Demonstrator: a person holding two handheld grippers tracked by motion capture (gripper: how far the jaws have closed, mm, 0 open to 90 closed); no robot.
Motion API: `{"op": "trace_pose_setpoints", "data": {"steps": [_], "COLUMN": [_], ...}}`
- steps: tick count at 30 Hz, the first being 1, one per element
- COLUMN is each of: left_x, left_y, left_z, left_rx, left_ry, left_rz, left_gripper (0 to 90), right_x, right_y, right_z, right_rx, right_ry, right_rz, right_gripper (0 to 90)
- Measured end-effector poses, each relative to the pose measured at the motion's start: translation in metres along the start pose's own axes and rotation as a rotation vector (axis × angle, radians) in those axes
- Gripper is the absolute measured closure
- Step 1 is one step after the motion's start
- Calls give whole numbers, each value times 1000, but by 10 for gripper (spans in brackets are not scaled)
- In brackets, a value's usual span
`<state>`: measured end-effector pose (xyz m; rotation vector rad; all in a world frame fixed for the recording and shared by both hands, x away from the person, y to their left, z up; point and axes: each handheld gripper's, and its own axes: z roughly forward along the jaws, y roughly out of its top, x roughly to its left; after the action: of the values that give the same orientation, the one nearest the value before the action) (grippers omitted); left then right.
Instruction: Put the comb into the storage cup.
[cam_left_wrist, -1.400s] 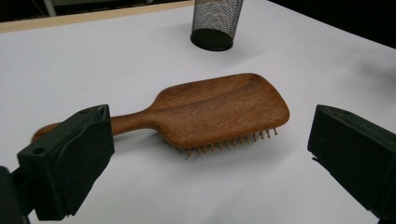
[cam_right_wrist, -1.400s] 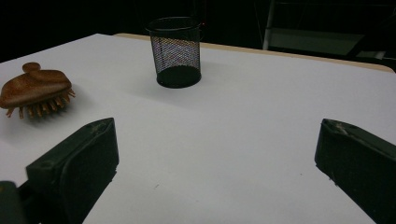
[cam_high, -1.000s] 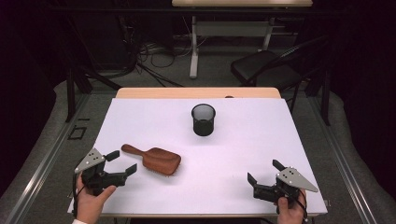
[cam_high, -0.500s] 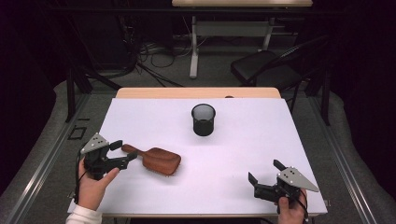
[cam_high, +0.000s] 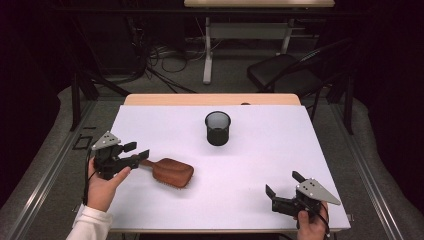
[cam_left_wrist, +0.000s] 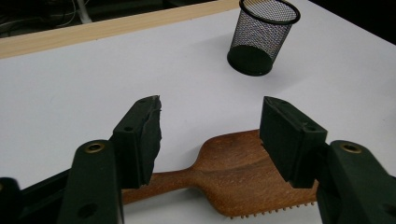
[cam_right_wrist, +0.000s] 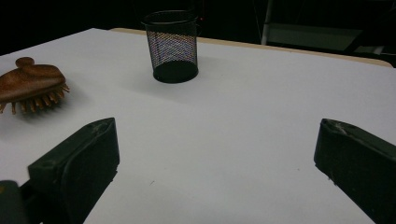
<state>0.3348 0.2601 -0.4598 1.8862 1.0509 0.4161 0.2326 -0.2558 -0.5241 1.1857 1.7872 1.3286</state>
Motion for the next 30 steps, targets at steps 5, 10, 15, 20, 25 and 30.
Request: {"op": "trace_pose_setpoints", "data": {"steps": [5, 10, 15, 20, 25, 30], "left_x": [4, 8, 14, 22, 29, 35], "left_y": [2, 1, -2, -6, -8, -10], "left_z": [5, 14, 22, 32, 39, 42], "left_rx": [7, 22, 33, 80, 113, 127], "left_ry": [-2, 8, 31, 44, 79, 99], "left_rz": [-13, -19, -45, -59, -82, -101], "left_gripper": [446, 493, 551, 556, 553, 545], "right_x": [0, 0, 1, 0, 0, 0], "right_y": [0, -1, -1, -1, -1, -1], "right_z": [0, 1, 2, 2, 2, 3], "right_rx": [4, 4, 6, 10, 17, 19], "right_ry": [1, 8, 9, 8, 10, 14], "right_rz": [-7, 0, -6, 0, -2, -5], "right_gripper": [2, 4, 4, 5, 8, 9]}}
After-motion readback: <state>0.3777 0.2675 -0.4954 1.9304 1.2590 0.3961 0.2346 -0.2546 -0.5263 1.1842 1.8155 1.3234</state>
